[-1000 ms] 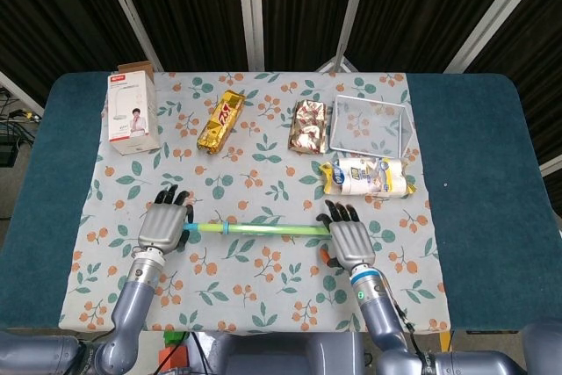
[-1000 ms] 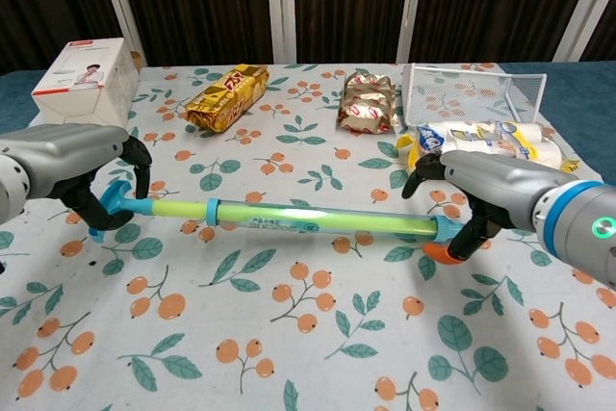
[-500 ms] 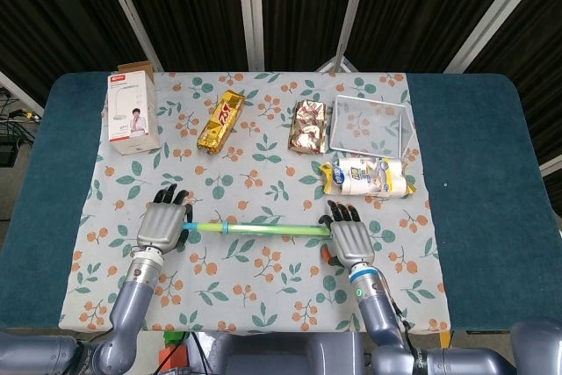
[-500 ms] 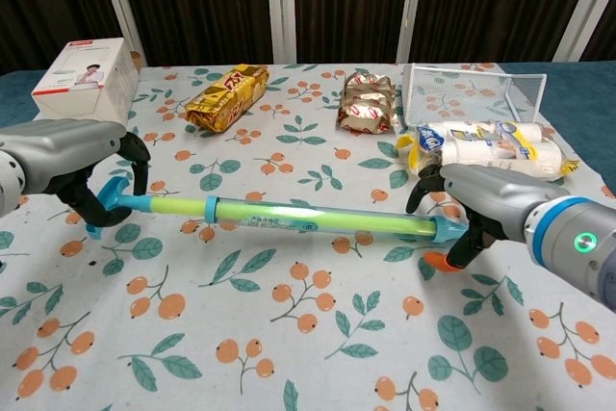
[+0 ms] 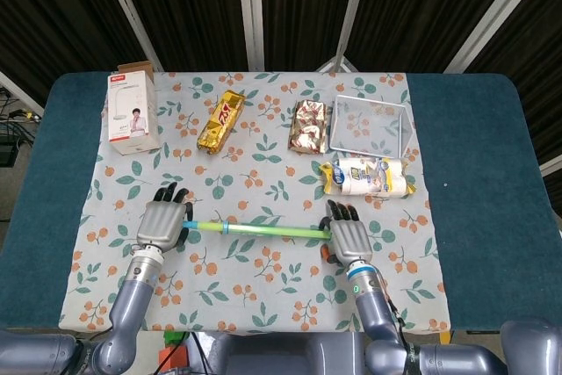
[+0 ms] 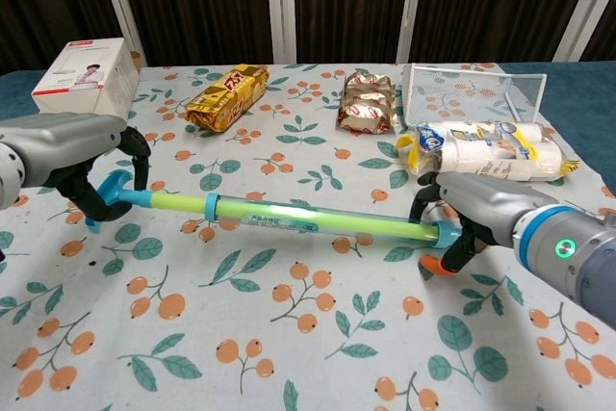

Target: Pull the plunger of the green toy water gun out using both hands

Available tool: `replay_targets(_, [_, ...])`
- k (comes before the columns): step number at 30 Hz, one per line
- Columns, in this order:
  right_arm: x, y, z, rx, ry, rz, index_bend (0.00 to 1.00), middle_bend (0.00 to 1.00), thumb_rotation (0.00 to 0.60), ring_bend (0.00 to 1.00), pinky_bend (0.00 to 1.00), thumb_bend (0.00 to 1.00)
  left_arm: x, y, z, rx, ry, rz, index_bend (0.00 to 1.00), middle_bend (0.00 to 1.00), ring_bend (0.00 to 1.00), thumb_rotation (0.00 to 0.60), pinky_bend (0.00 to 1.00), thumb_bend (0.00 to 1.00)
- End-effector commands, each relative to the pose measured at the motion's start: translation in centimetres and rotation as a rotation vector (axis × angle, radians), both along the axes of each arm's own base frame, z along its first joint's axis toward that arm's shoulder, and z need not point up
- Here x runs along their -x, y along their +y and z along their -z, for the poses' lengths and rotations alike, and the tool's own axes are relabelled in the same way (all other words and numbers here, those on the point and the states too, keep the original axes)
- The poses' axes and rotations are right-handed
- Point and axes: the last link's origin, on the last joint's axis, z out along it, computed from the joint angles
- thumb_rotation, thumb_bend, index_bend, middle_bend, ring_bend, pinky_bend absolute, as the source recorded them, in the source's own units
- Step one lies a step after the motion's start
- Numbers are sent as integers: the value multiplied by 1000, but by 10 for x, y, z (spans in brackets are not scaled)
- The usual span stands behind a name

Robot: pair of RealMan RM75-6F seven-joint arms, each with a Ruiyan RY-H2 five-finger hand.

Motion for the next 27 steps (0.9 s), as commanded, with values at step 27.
replay_targets(27, [6, -17, -26, 44, 70, 18, 604, 0, 600, 0, 0, 442, 11, -9, -3, 19, 4, -7, 627, 144, 0, 600, 100, 636])
